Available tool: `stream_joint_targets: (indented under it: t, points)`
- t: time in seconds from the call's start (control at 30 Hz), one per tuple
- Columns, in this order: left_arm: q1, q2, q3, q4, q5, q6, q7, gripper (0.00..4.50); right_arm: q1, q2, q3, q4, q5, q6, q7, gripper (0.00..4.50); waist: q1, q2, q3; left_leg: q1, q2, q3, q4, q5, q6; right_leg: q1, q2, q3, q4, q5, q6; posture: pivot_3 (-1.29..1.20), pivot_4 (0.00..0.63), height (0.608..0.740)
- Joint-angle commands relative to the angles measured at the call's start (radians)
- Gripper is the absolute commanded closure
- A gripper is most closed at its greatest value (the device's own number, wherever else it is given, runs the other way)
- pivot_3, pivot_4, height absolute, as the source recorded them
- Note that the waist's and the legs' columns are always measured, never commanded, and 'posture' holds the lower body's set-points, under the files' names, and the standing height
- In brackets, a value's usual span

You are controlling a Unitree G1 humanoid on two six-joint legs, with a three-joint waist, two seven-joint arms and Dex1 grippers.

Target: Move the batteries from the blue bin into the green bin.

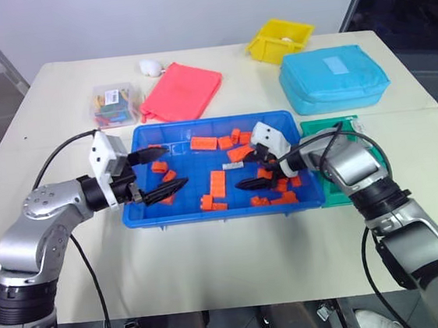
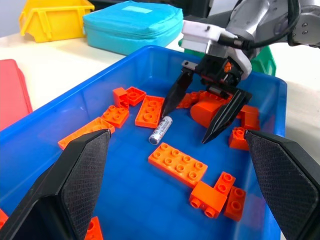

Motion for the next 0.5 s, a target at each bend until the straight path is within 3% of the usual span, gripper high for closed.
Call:
stream_joint_targets:
  t: [0.03, 0.23, 0.33, 0.5]
  points:
    - [-0.001, 0.001, 0.021, -0.028, -0.014, -0.01, 0.002, 0.0, -0.016, 0.024, 0.004, 0.021, -0.017, -0.034, -0.002, 0.03, 0.0, 0.0, 0.0, 0.0, 0.0, 0.0, 0.0, 0.0, 0.0, 0.0, 0.0, 0.0, 0.0, 0.0, 0.0, 0.0, 0.15, 0.74]
    - [0.005, 0.002, 0.024, -0.034, -0.013, -0.013, 0.006, 0.0, -0.063, 0.083, 0.016, 0.13, -0.064, -0.107, -0.017, 0.03, -0.001, 0.0, 0.0, 0.0, 0.0, 0.0, 0.0, 0.0, 0.0, 0.0, 0.0, 0.0, 0.0, 0.0, 0.0, 0.0, 0.15, 0.74]
    - [0.008, 0.004, 0.025, -0.037, -0.014, -0.012, 0.007, 0.0, -0.085, 0.107, 0.017, 0.188, -0.088, -0.143, -0.022, 0.76, 0.0, 0.0, 0.0, 0.001, 0.0, 0.0, 0.0, 0.0, 0.0, 0.0, 0.0, 0.0, 0.0, 0.0, 0.0, 0.0, 0.15, 0.74]
    - [0.017, 0.005, 0.033, -0.044, -0.016, -0.011, 0.013, 0.0, -0.103, 0.122, 0.024, 0.238, -0.124, -0.192, -0.009, 3.24, 0.0, 0.0, 0.0, 0.001, 0.0, 0.0, 0.0, 0.0, 0.0, 0.001, 0.0, 0.0, 0.0, 0.0, 0.0, 0.0, 0.15, 0.74]
